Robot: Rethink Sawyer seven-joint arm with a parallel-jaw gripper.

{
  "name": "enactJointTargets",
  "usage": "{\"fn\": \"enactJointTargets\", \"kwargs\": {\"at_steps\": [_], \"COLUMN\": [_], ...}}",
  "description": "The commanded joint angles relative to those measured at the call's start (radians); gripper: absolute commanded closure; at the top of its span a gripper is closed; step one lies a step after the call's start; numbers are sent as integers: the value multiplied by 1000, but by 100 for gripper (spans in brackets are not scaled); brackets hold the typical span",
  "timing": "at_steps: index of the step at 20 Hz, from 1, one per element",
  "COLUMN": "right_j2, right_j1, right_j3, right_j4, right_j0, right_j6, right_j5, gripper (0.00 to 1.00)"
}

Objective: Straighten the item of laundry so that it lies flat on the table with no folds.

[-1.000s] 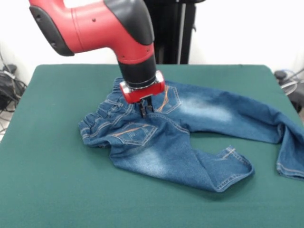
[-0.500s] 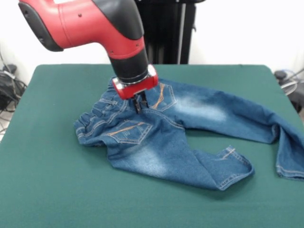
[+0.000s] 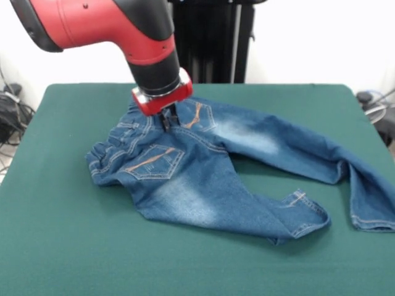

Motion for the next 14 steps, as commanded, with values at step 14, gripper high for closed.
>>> {"fn": "enactJointTargets", "kwargs": {"at_steps": [14], "right_j2": [74], "right_j1": [-249], "right_j3": [-61], "right_j4": [102], "right_j0": [-6], "right_j6": [-273], "right_j5": [319], "gripper": [100]}}
